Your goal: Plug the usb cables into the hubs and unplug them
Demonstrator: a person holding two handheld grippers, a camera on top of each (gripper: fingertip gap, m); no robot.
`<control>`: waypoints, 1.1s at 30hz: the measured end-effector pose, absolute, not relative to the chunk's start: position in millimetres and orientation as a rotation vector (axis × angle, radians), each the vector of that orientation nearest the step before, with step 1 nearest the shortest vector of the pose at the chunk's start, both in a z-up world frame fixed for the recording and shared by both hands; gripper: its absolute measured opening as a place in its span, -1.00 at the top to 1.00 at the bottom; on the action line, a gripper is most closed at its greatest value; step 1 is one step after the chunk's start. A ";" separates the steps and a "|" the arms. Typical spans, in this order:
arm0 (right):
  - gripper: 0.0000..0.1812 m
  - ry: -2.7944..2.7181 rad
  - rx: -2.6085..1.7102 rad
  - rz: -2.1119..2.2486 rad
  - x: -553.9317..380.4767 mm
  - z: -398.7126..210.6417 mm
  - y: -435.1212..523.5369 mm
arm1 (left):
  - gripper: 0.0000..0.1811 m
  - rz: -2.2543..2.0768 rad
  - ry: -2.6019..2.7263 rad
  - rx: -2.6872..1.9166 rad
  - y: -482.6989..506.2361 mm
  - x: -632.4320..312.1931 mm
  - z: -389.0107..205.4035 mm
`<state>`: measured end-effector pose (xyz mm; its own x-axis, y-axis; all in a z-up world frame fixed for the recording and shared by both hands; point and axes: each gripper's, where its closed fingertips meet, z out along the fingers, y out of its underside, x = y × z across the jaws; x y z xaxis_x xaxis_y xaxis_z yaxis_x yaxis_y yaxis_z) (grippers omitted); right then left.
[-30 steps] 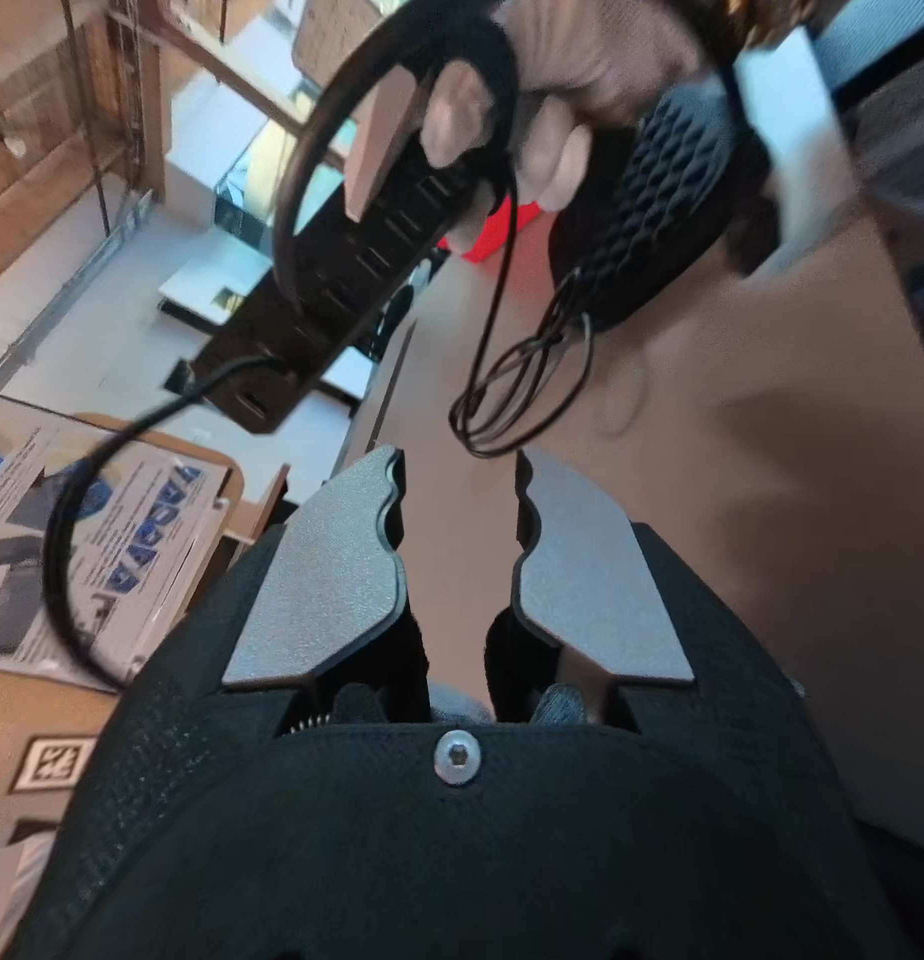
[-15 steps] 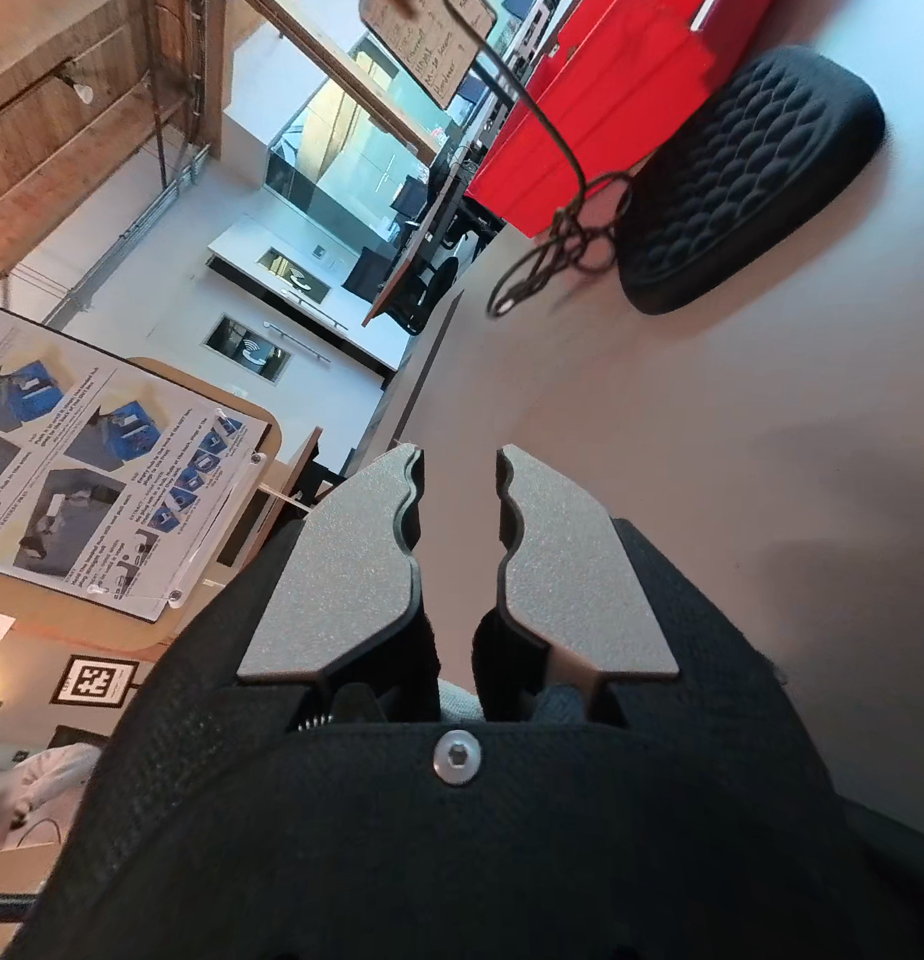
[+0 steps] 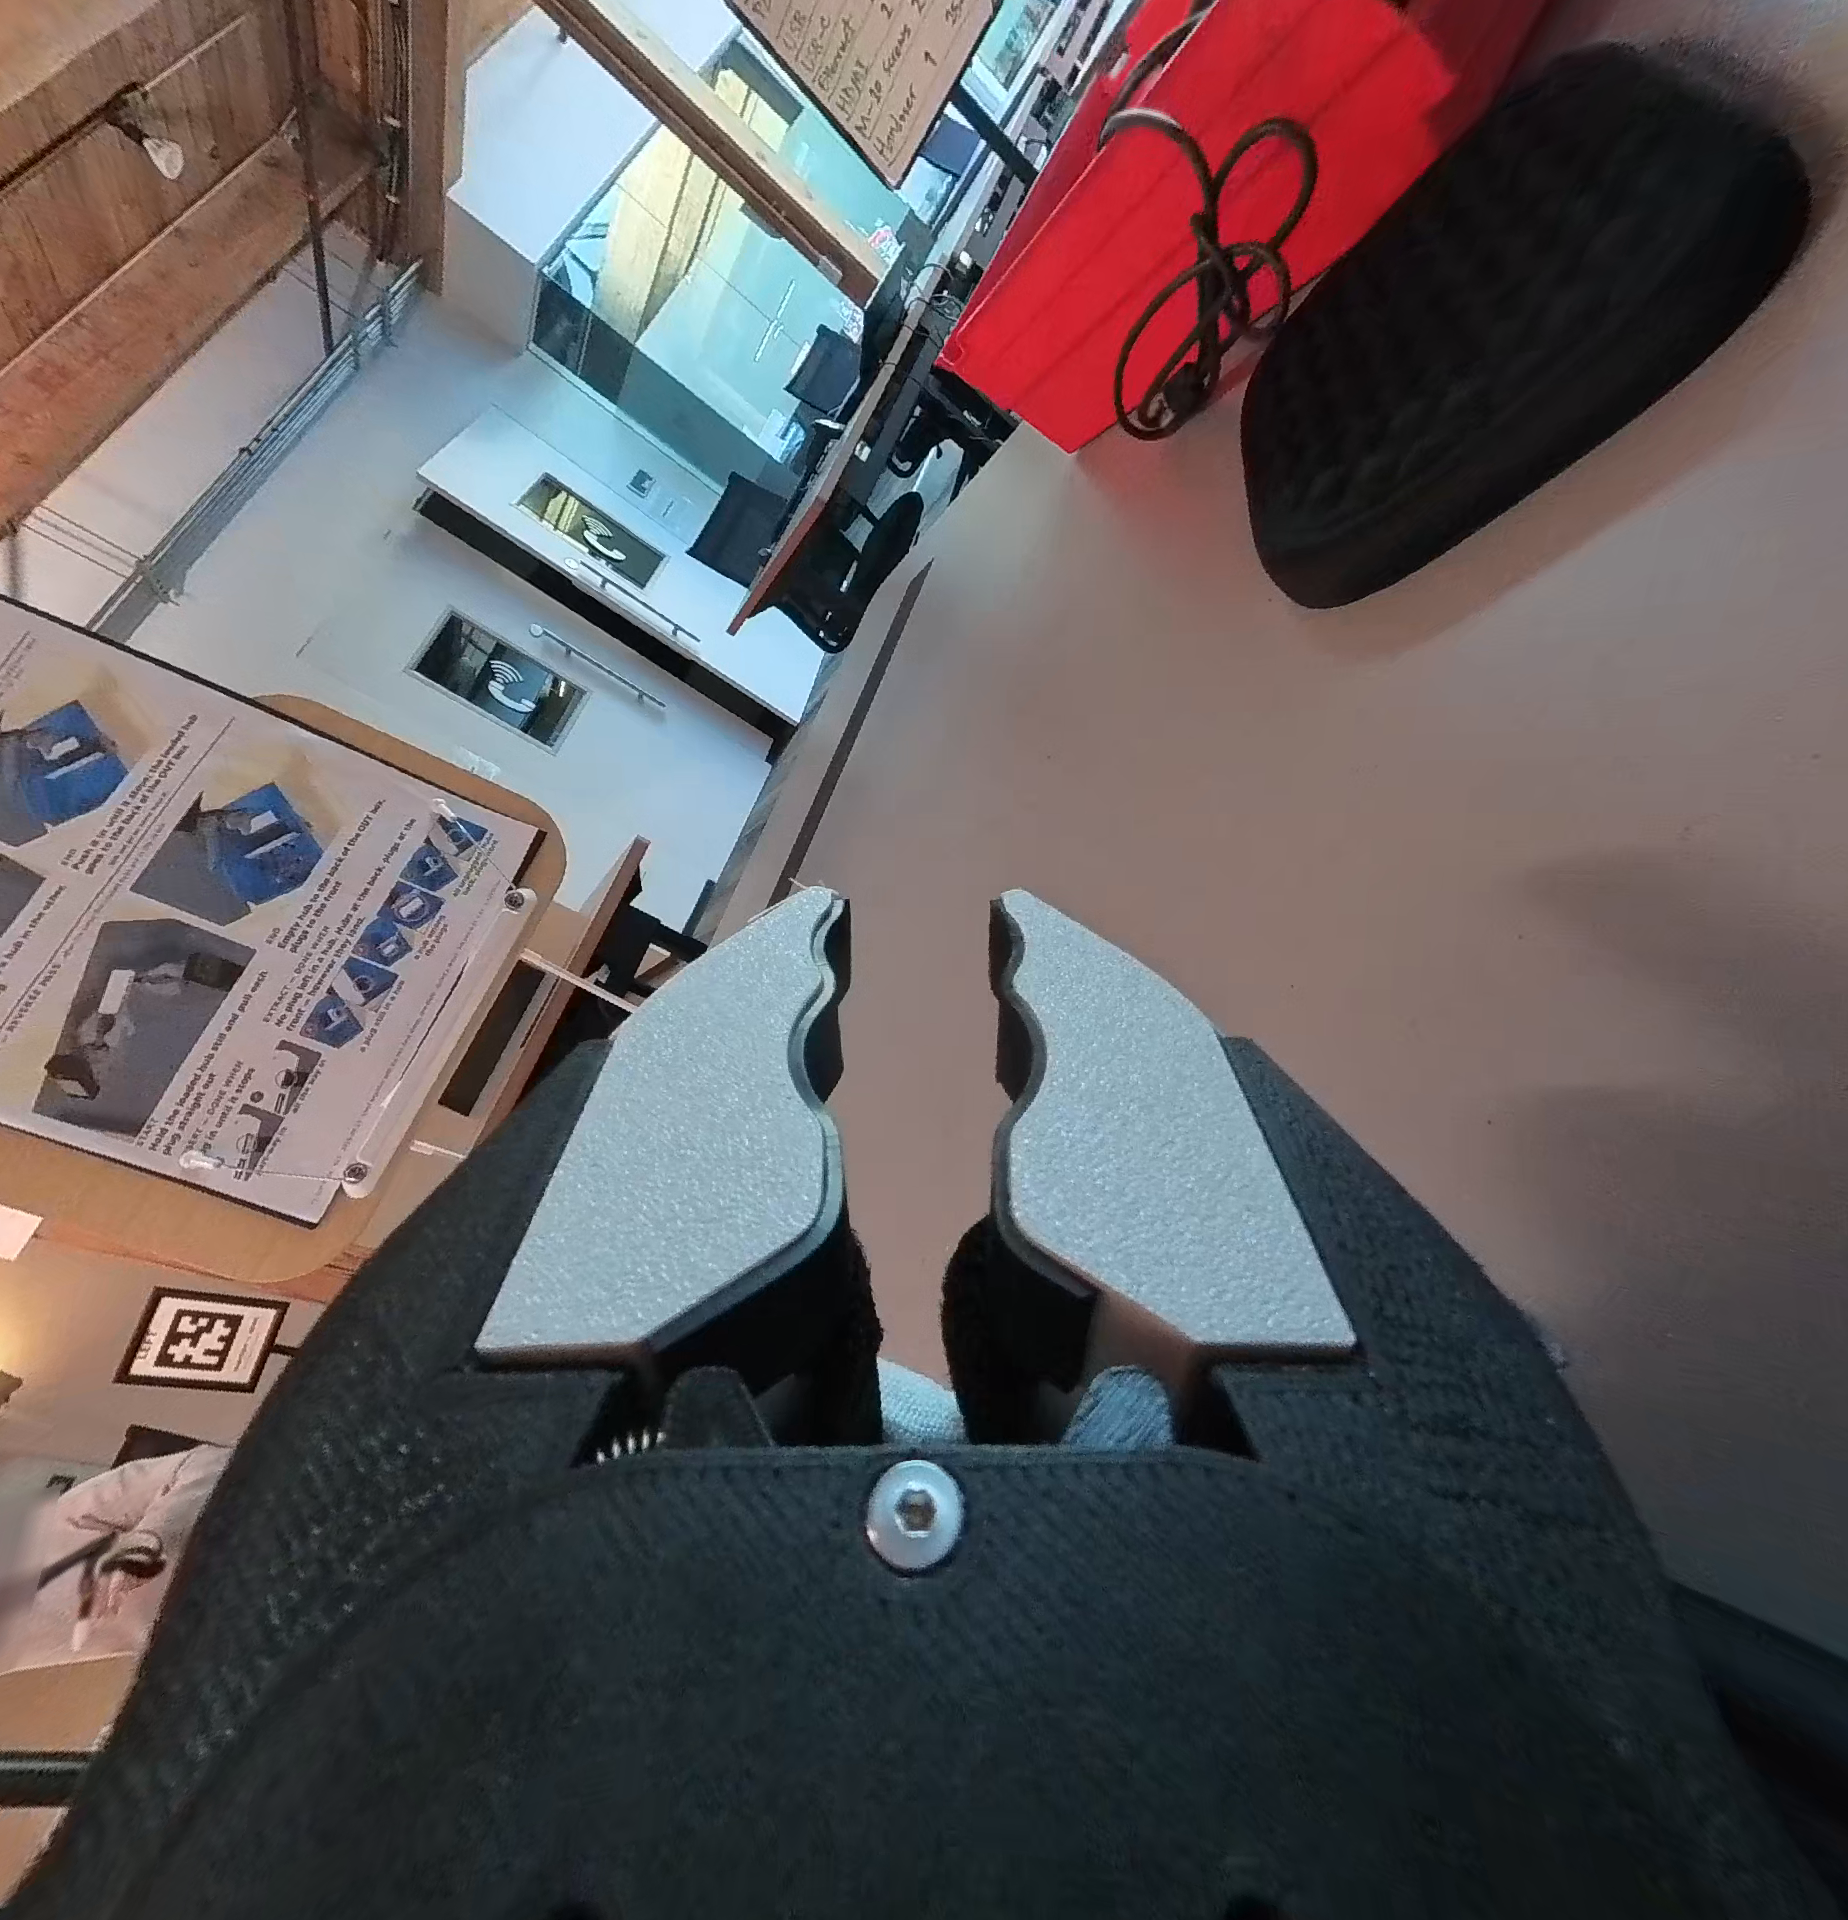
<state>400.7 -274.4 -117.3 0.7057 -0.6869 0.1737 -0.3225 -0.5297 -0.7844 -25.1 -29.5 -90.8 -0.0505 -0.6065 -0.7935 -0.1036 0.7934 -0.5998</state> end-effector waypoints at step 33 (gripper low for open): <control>0.95 0.015 -2.309 -0.560 254.7 -71.2 -181.3 | 0.73 -0.461 1.548 -0.602 -25.6 -26.8 -84.2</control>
<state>254.7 -181.3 -71.2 0.9042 -0.1739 0.3901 0.1528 -0.7212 -0.6757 -26.8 -25.6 -84.2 -0.0115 -0.6256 -0.7801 -0.0970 0.7772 -0.6218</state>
